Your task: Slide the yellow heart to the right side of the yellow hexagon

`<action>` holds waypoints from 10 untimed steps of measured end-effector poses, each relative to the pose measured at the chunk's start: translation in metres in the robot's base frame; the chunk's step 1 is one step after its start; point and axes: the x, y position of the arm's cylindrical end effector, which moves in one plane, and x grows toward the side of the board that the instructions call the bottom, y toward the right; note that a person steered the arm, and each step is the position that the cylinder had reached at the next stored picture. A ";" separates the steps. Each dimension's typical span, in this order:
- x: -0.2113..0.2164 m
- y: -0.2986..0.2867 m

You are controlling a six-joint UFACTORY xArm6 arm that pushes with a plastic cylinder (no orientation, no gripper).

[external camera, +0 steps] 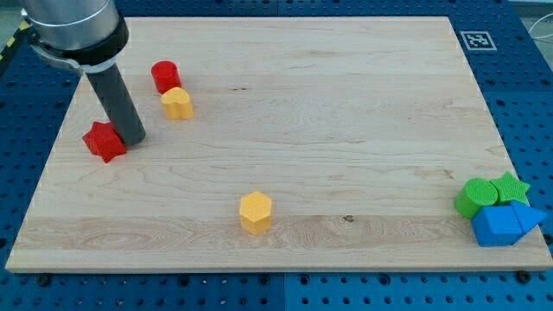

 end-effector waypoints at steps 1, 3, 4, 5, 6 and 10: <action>0.000 0.000; -0.015 -0.026; -0.033 -0.035; -0.040 -0.035; -0.047 -0.033; -0.064 0.152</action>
